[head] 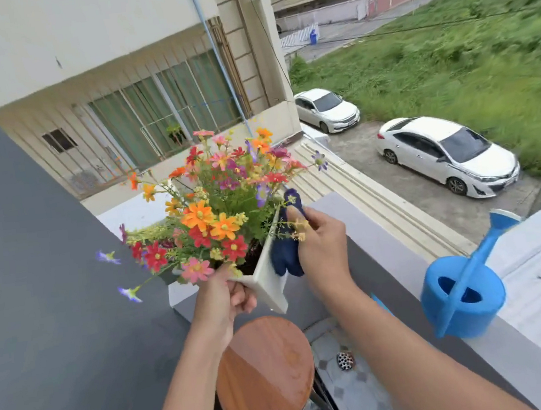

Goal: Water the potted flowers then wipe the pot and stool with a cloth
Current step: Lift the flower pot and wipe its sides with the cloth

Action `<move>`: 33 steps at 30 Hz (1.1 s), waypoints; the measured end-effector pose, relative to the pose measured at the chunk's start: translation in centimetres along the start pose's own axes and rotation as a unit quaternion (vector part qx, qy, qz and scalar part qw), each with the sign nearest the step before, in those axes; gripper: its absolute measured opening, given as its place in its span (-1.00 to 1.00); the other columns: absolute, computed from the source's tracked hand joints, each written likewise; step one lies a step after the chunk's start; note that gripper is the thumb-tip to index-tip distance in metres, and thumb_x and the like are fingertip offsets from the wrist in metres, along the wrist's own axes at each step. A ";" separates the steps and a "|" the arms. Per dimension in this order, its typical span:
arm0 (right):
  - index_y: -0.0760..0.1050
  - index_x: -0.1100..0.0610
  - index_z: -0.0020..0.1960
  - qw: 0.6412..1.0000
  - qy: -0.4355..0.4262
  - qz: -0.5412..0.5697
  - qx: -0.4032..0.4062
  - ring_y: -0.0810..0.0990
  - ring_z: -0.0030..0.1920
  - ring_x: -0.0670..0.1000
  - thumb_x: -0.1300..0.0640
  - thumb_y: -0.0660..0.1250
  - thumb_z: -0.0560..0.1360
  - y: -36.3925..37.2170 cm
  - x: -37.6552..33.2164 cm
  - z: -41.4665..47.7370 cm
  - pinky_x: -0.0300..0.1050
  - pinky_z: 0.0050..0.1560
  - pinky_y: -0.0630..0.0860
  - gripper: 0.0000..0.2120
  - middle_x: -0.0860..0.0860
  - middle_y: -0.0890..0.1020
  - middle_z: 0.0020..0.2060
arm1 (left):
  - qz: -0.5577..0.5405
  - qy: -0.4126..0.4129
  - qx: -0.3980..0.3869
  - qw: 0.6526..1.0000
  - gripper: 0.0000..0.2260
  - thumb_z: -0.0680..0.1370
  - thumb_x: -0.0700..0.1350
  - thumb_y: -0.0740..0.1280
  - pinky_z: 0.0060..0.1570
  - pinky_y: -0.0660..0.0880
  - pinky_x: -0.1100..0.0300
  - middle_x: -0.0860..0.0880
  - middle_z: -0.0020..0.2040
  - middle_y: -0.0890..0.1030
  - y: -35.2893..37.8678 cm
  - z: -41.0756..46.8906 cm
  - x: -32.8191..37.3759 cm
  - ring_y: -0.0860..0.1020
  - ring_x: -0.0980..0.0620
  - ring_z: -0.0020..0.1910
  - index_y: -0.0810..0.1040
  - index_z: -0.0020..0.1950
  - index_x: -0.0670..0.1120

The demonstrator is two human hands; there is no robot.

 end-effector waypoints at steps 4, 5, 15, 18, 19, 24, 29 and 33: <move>0.56 0.05 -0.41 1.000 0.000 0.030 -0.004 0.34 -0.35 -0.05 0.08 0.39 0.55 -1.3 -1.4 3.7 -0.11 -0.32 0.28 -0.65 0.00 0.44 -0.43 | 0.029 -0.012 -0.011 0.999 -0.68 0.61 -0.23 0.05 -0.40 0.29 0.13 0.02 -0.69 0.19 -0.6 -0.3 -0.4 0.30 0.00 -0.68 0.30 -0.35 -0.12; 0.63 0.05 -0.36 0.999 0.020 0.030 -0.022 0.39 -0.34 -0.04 0.06 0.40 0.54 -1.3 -1.2 4.5 -0.14 -0.32 0.31 -0.70 0.01 0.49 -0.41 | 0.033 -0.018 -0.016 0.999 -0.68 0.60 -0.23 0.06 -0.39 0.30 0.13 0.02 -0.69 0.18 -0.8 -0.4 -0.4 0.29 -0.01 -0.68 0.28 -0.37 -0.10; 0.47 0.11 -0.43 0.943 0.188 -0.052 -0.268 0.48 -0.41 0.03 0.21 0.37 0.48 0.9 1.0 5.0 -0.11 -0.32 0.35 -0.70 0.08 0.49 -0.46 | 0.009 -0.060 -0.056 0.997 -0.43 0.51 -0.31 0.07 -0.34 0.33 0.10 0.03 -0.73 0.09 -3.2 0.1 0.8 0.22 0.00 -0.73 0.34 -0.73 -0.09; 0.45 0.14 -0.34 0.921 0.208 -0.070 -0.322 0.50 -0.42 -0.06 0.25 0.36 0.52 1.1 0.4 3.7 -0.13 -0.31 0.37 -0.73 0.04 0.49 -0.43 | 0.037 -0.049 -0.058 0.996 -0.58 0.53 -0.31 0.08 -0.41 0.34 0.14 0.03 -0.71 0.10 -3.7 0.1 1.3 0.22 -0.01 -0.71 0.30 -0.55 -0.16; 0.46 0.13 -0.30 0.918 0.209 -0.082 -0.327 0.53 -0.41 -0.06 0.26 0.36 0.53 1.1 0.5 3.4 -0.12 -0.26 0.39 -0.76 0.05 0.51 -0.38 | 0.046 -0.040 -0.054 0.997 -0.65 0.54 -0.30 0.08 -0.38 0.32 0.12 0.04 -0.69 0.10 -3.9 0.2 1.5 0.23 -0.01 -0.71 0.28 -0.46 -0.17; 0.37 0.15 -0.39 0.933 0.164 -0.178 -0.266 0.38 -0.35 0.05 0.04 0.44 0.23 1.2 -0.1 3.5 -0.09 -0.30 0.33 -0.72 0.10 0.35 -0.38 | 0.090 0.012 -0.041 0.995 -0.71 0.62 -0.20 0.03 -0.36 0.26 0.09 0.01 -0.67 0.13 -3.7 0.2 2.0 0.24 0.00 -0.70 0.37 -0.27 -0.18; 0.42 0.16 -0.38 0.949 0.161 -0.244 -0.119 0.27 -0.31 0.03 0.10 0.40 0.46 -0.5 2.0 4.4 -0.14 -0.36 0.22 -0.70 0.07 0.33 -0.40 | 0.239 0.082 0.091 0.963 -0.36 0.54 0.23 0.07 -0.22 0.50 0.07 -0.12 -0.57 0.51 -5.2 1.1 3.6 0.53 -0.18 -0.40 0.42 -0.58 -0.18; 0.32 0.18 -0.43 0.969 0.141 -0.196 -0.060 0.25 -0.29 0.05 0.11 0.41 0.43 -0.5 2.9 4.3 -0.06 -0.25 0.20 -0.62 0.04 0.25 -0.47 | 0.374 0.125 0.186 0.900 -0.37 0.42 0.26 0.01 -0.04 0.54 -0.10 -0.24 -0.38 0.62 -4.4 -1.5 3.5 0.58 -0.25 -0.21 0.51 -0.47 -0.25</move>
Point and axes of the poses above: each hand's wrist, its own z-axis towards the middle knuckle, its own y-axis out of the palm, x = y × z, the point moved 9 cm from there along z, towards the middle knuckle
